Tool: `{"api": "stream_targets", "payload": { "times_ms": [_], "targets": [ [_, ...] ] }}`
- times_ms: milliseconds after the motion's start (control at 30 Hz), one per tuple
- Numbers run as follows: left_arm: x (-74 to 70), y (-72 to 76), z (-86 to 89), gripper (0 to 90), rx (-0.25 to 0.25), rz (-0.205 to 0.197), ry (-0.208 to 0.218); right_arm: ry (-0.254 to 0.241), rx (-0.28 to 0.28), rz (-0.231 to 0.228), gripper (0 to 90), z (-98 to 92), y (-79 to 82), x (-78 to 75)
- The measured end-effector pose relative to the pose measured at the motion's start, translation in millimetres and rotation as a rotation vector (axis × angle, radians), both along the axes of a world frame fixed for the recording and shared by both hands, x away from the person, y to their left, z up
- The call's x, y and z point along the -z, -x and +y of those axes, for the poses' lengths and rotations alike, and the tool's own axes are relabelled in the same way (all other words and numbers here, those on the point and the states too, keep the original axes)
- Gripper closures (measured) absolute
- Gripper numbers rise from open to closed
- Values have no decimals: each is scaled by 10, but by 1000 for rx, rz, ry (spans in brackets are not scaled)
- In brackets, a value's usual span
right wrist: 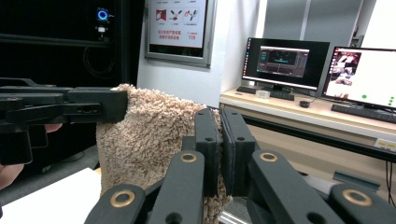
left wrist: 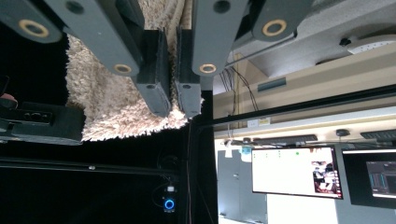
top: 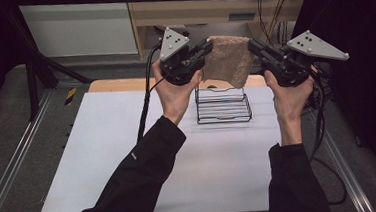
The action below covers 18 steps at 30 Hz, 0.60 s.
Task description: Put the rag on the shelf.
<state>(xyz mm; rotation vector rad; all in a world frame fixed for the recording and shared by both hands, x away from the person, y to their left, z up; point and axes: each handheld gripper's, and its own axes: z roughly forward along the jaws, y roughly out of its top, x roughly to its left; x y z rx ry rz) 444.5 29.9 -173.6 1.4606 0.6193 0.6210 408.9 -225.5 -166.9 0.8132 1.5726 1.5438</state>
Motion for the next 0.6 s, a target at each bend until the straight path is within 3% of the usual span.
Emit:
{"api": "stream_targets", "payload": {
  "times_ms": [367, 467, 600],
  "targets": [
    [-110, -198, -59, 845, -31, -13, -14, -8, 24, -1, 866, -18, -232, -85],
    [-121, -269, -73, 845, -24, 0, 7, -3, 28, -1, 865, -25, -313, -108],
    [-137, -361, -109, 845, -31, 8, 1, -1, 36, 0, 865, -39, -420, -146]
  ]
}}
